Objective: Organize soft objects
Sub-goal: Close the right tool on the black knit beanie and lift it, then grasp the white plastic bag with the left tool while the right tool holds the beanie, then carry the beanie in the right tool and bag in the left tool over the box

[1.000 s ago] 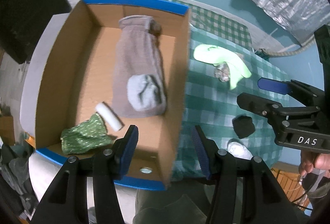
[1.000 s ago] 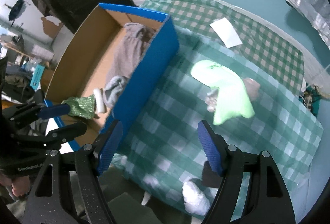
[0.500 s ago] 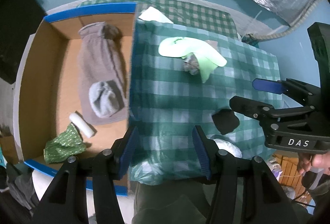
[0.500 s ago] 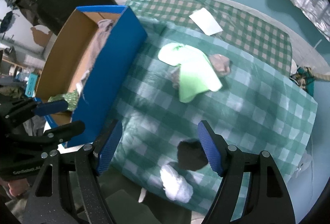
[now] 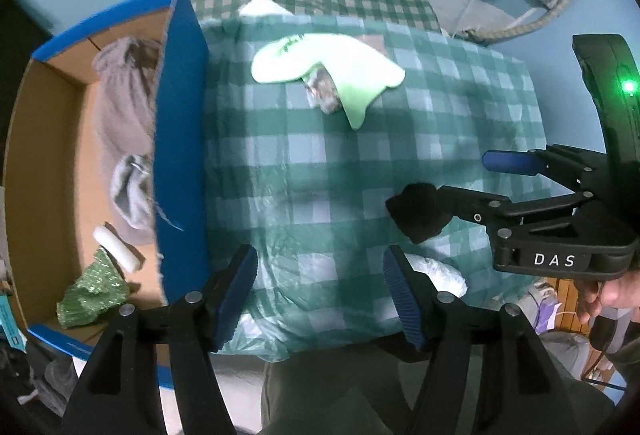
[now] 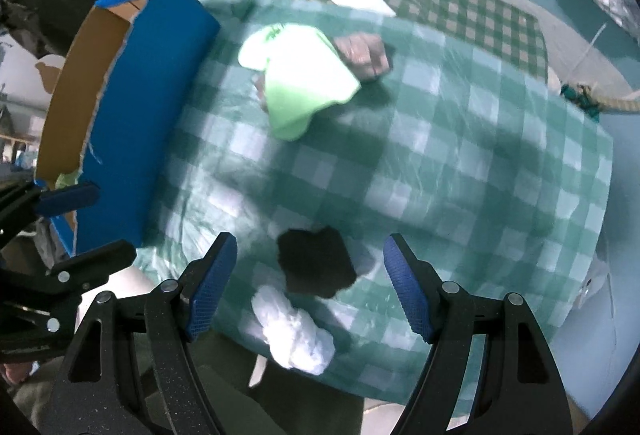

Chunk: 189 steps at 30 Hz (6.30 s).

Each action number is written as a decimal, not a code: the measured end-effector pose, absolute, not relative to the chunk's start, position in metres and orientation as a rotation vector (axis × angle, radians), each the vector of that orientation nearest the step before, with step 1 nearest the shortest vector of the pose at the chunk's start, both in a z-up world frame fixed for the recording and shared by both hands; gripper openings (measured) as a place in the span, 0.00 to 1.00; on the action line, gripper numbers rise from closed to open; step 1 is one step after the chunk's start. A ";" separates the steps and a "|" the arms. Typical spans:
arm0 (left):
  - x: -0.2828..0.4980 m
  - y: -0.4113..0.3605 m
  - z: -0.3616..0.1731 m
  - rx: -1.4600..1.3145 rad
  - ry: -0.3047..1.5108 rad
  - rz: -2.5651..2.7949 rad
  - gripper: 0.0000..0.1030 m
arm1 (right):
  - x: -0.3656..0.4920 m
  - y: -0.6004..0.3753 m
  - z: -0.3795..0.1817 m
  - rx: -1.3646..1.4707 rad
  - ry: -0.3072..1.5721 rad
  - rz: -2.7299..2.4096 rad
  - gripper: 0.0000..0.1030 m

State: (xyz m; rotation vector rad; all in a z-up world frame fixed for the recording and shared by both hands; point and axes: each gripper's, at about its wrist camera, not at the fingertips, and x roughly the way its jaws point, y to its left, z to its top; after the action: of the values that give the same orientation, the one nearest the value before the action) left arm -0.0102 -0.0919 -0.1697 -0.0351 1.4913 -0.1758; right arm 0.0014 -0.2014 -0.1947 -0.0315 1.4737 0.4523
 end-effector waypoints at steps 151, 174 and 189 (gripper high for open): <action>-0.028 -0.031 -0.117 -0.063 1.399 -0.046 0.41 | 0.010 -0.151 -0.113 -0.063 1.335 0.647 0.40; -0.020 0.077 -0.112 -0.182 1.376 0.045 0.41 | 0.033 -0.030 -0.101 -0.157 1.319 0.762 0.40; -0.012 0.134 -0.133 -0.244 1.396 0.099 0.41 | 0.041 0.046 -0.110 -0.209 1.339 0.822 0.41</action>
State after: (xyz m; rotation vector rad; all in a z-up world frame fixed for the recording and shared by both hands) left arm -0.0120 0.1341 -0.1335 -0.2443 1.3958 0.0985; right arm 0.0407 0.0462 -0.1100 -0.2087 1.3391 0.8224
